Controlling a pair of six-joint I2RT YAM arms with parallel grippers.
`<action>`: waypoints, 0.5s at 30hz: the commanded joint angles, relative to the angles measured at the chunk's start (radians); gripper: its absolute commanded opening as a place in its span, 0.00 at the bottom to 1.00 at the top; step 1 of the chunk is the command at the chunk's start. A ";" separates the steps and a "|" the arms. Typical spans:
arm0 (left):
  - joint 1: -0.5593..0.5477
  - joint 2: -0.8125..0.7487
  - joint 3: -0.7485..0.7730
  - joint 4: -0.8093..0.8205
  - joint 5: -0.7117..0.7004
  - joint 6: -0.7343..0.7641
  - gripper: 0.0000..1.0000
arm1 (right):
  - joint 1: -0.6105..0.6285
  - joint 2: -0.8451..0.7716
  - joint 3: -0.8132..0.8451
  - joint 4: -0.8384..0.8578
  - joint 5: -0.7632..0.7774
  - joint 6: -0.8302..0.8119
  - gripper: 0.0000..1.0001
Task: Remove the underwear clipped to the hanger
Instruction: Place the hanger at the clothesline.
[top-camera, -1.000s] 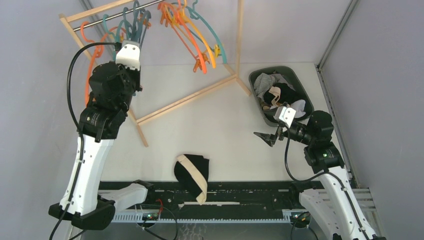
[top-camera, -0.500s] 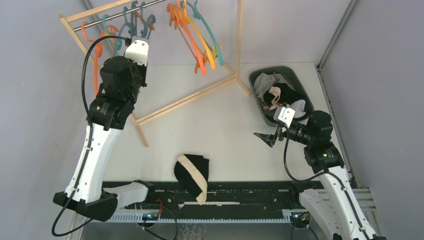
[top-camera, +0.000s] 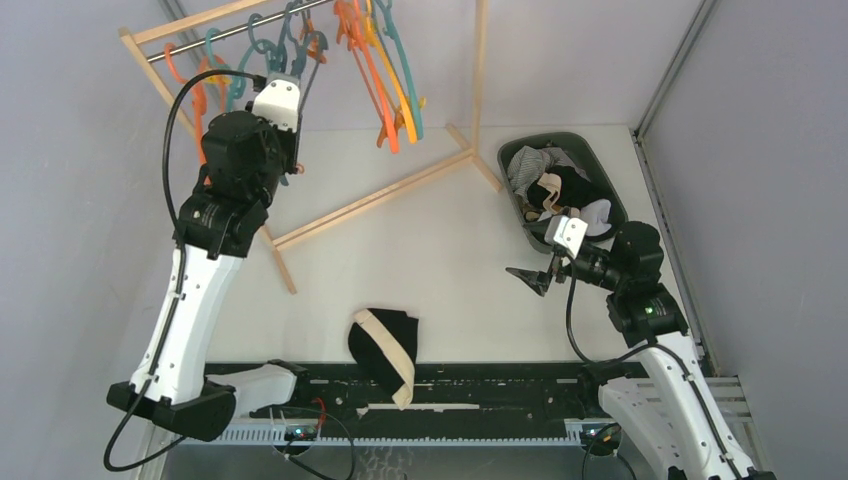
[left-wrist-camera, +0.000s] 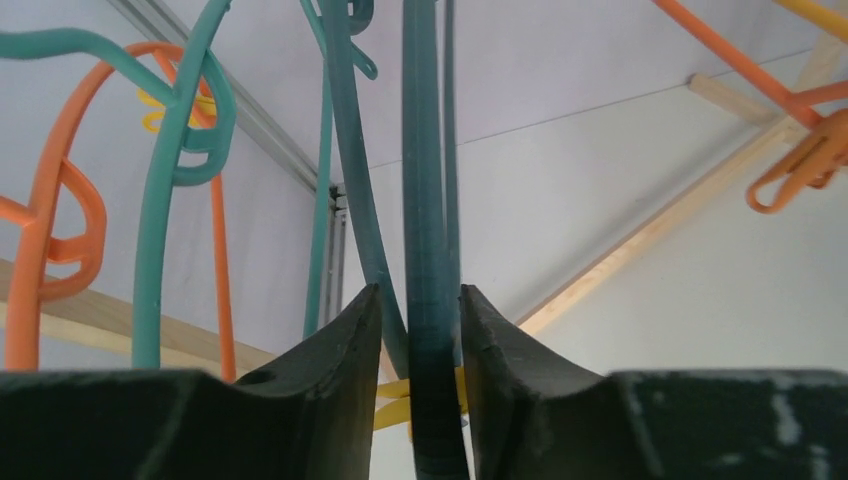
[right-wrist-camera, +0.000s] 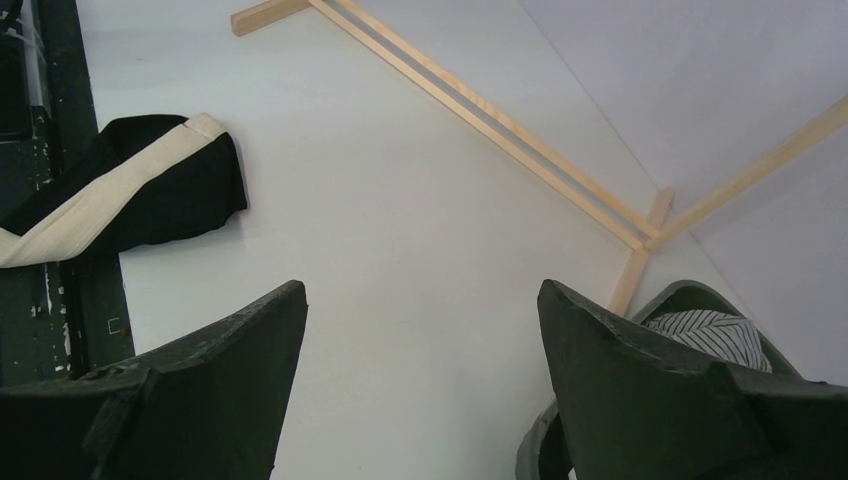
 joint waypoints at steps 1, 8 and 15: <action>0.005 -0.070 0.048 -0.008 0.075 -0.026 0.43 | 0.009 0.004 0.000 0.008 0.001 -0.016 0.84; 0.004 -0.161 0.044 -0.045 0.229 -0.032 0.71 | 0.010 0.009 0.001 0.006 0.000 -0.017 0.84; 0.004 -0.266 0.016 -0.068 0.341 -0.032 0.84 | 0.008 0.015 0.000 0.008 -0.001 -0.015 0.84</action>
